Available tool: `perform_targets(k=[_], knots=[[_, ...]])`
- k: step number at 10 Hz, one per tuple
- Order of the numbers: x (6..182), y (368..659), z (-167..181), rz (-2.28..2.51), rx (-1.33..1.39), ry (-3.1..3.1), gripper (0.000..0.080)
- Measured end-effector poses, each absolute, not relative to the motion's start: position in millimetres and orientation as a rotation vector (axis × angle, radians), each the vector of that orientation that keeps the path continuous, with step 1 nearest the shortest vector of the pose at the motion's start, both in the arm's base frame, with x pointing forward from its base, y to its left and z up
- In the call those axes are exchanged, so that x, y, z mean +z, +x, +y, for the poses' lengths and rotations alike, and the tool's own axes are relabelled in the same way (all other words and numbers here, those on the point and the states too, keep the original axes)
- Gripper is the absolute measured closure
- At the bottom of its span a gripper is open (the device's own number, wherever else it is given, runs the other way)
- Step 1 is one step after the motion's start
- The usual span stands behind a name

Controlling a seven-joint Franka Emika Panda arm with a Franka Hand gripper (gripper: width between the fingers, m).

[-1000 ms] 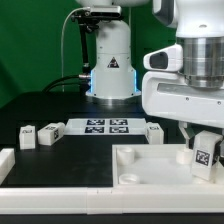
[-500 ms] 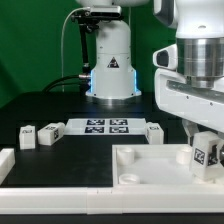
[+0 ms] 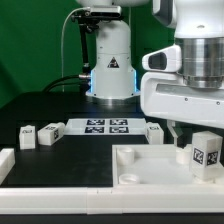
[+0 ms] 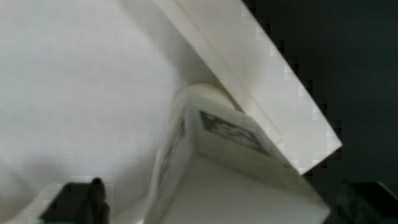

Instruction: Assemble one leg

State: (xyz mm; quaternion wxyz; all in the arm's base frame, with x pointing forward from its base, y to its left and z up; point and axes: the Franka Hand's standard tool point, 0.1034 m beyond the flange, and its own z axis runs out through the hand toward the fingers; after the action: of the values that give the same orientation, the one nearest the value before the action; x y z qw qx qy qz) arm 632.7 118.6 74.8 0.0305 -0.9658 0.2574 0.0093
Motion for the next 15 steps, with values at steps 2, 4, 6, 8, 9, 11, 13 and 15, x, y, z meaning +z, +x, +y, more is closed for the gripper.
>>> perform_targets(k=[2,4,6,8,9,11,13,15], knots=[[75.5,631.9,124.7,0.442,0.011,-3.041,0.0151],[73.5,628.1,125.5,-0.035,0.054,-3.079,0.0150],[72.6,630.3,127.0,-0.478,0.077,-3.053,0.0150],[72.6,630.8,124.7,-0.644,0.071,-3.021,0.0150],[72.6,630.8,124.6,-0.643,0.072,-3.021,0.0271],[72.6,631.0,124.1,-0.642,0.071,-3.021,0.0406],[72.6,631.0,123.8,-0.565,0.073,-3.037,0.0509],[72.9,632.3,123.8,-0.327,0.063,-3.074,0.0509]])
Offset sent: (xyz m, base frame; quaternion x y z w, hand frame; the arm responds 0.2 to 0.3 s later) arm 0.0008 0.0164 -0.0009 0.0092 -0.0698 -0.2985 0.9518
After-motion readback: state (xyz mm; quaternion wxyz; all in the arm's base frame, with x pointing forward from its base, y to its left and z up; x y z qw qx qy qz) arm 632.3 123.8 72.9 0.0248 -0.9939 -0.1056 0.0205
